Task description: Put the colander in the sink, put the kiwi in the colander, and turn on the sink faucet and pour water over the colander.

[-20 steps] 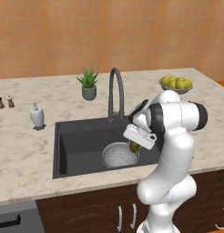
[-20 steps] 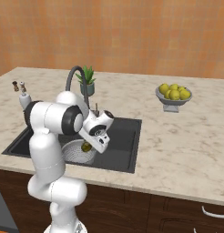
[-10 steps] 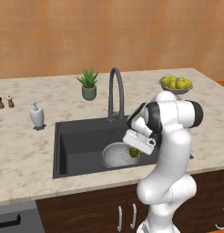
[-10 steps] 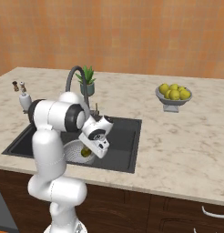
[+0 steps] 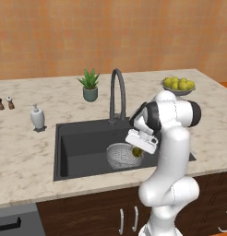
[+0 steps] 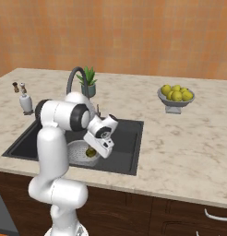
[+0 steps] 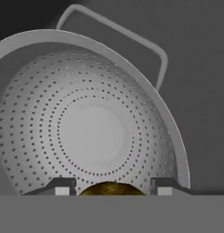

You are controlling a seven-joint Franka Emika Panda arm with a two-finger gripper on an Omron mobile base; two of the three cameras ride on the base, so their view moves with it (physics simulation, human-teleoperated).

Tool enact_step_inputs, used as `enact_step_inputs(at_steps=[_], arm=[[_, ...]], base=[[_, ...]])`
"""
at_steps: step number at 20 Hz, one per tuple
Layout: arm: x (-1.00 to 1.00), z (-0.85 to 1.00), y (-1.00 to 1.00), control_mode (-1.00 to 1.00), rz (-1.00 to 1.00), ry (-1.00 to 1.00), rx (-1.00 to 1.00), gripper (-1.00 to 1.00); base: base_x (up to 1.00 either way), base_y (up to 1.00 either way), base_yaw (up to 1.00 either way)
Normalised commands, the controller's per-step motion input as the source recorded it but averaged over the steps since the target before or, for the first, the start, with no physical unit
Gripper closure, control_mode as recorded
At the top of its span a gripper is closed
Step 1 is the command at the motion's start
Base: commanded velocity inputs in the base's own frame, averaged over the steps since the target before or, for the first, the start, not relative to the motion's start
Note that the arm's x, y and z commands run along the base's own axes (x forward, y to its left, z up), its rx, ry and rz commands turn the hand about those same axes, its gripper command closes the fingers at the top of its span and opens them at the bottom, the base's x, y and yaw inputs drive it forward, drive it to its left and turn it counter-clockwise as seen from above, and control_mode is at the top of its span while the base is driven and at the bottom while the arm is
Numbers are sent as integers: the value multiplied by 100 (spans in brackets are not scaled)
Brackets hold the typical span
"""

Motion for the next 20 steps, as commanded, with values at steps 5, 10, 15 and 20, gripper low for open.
enact_step_inputs(at_steps=[5,10,15,20], arm=[[-2,-13,16,-100,0,1,0,-100],[-12,-1,14,-100,0,1,0,-100],[-12,13,1,-100,0,0,0,-100],[-19,30,-4,-100,0,0,0,-100]], base=[[0,0,0],[0,0,0],[0,0,0],[0,0,0]])
